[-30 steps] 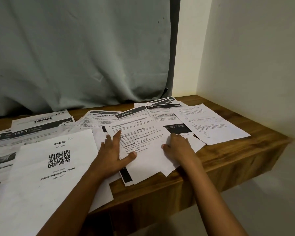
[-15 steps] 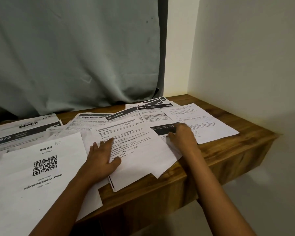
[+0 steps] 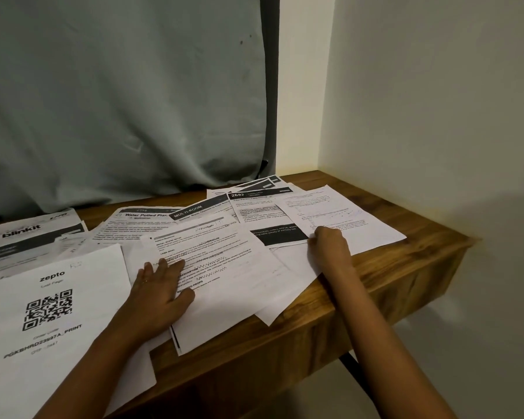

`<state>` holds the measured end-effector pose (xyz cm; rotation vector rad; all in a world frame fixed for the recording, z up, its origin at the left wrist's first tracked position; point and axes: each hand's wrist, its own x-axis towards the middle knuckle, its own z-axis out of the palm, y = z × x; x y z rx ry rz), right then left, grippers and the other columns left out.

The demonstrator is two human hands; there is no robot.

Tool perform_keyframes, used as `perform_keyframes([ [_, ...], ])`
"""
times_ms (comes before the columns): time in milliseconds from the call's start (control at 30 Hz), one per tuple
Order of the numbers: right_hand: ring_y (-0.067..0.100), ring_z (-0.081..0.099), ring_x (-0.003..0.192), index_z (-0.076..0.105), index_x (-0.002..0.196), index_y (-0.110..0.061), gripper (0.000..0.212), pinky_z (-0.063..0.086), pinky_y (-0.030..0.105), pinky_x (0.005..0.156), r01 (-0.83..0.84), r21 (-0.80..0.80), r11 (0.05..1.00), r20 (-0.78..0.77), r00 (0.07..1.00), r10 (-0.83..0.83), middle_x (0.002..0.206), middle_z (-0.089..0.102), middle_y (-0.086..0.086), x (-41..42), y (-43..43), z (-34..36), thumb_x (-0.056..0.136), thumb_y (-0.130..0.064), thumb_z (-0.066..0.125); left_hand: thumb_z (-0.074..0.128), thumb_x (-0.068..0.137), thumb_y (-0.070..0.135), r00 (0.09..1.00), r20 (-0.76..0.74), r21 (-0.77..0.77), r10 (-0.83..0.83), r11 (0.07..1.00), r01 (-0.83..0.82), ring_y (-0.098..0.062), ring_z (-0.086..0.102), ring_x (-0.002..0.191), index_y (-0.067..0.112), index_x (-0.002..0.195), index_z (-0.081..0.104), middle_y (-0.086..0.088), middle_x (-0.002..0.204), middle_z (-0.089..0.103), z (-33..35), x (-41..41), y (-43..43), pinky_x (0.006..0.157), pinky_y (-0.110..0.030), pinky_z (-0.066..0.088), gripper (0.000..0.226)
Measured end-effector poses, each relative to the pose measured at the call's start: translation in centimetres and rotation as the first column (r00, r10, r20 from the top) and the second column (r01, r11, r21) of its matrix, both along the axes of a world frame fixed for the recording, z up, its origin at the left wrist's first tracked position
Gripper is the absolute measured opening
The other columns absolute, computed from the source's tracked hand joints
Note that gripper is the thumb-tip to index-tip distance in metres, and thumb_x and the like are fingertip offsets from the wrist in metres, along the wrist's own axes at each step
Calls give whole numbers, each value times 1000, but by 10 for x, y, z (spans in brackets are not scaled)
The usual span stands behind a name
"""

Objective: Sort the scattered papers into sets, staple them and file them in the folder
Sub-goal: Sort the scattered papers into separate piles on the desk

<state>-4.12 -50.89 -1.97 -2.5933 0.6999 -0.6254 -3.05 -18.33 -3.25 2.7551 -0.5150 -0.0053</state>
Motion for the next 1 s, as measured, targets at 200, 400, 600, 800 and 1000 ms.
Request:
perform_keyframes([
  [200,26,62,92,61,112,-5,24,52,34,79,-11,-60,998,0,1000,11,107,64,14,-4,-4,3,96,-18,51,16,75,61,1000,11,20,-2,1000,2,-30,-7,148,27,154,8,-9,161,-2,1,-3,0,119,-38,-3,86],
  [400,28,63,98,54,121,-7,29,53,35,79,84,-31,996,83,993,-81,116,63,15,-18,0,20,94,-13,57,17,75,60,1000,6,-8,-6,1000,6,-31,-7,148,27,154,10,-10,161,0,3,-6,-1,119,-38,-4,85],
  [600,25,64,79,59,109,-10,18,48,28,64,-156,-315,936,104,975,197,99,68,10,-46,44,33,98,-18,46,18,81,64,1000,15,-55,-7,998,8,-30,-6,148,26,154,10,-7,161,2,2,-7,-1,119,-38,-4,82],
  [800,25,60,73,60,101,-13,26,44,30,62,-409,-380,830,-30,902,430,87,66,8,-71,108,28,100,-27,39,23,82,68,998,-11,-204,62,977,-63,-29,-3,148,27,153,-6,-3,162,-1,5,-13,-5,118,-42,5,88],
  [1000,9,62,85,68,104,-25,44,52,30,76,-586,1,810,-12,810,586,96,69,-8,-80,120,27,89,-61,48,14,76,79,1000,26,-55,18,998,-16,-29,-7,148,39,151,-6,-2,162,-2,0,-7,-3,118,-42,-1,87],
])
